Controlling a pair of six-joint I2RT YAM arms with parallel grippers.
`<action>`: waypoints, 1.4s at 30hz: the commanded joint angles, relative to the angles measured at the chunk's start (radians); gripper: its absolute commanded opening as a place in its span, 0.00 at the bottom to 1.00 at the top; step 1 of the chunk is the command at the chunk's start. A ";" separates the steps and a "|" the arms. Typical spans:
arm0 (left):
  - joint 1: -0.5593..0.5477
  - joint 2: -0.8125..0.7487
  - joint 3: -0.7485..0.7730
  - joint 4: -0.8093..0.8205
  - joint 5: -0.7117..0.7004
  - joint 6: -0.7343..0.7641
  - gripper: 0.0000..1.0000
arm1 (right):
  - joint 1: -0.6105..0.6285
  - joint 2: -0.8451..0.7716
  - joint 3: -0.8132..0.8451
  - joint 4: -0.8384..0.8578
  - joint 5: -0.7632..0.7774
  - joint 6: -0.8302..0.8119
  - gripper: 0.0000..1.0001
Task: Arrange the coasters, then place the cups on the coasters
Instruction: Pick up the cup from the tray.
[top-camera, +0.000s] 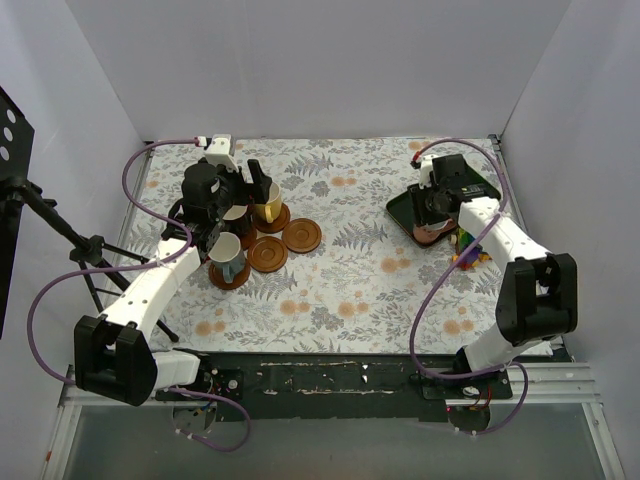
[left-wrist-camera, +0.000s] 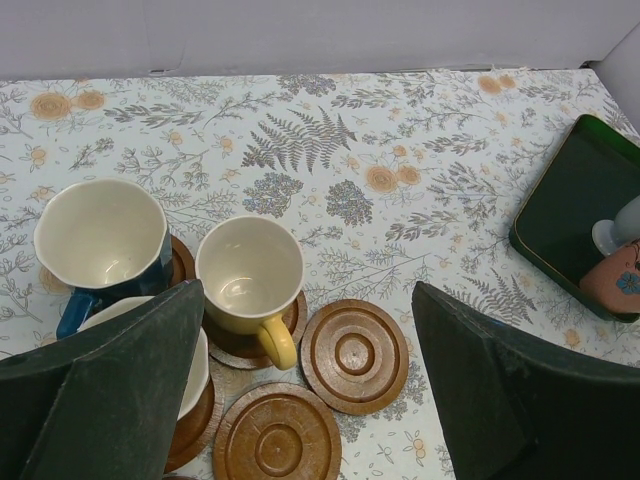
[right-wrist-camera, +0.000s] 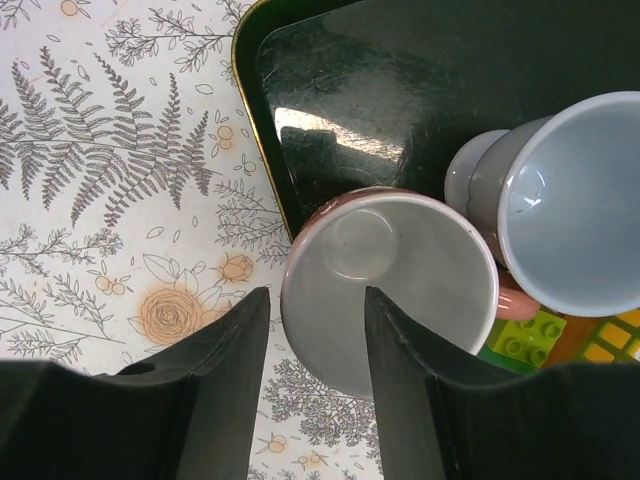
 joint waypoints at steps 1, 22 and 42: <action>0.003 -0.012 0.004 0.006 -0.001 0.015 0.85 | 0.001 0.044 0.002 0.046 0.000 -0.015 0.49; 0.003 -0.002 0.013 -0.006 -0.001 0.021 0.86 | 0.039 0.171 0.201 -0.009 0.189 0.358 0.01; -0.054 -0.024 0.012 -0.003 -0.020 0.001 0.82 | 0.145 0.151 0.480 -0.208 0.296 0.778 0.01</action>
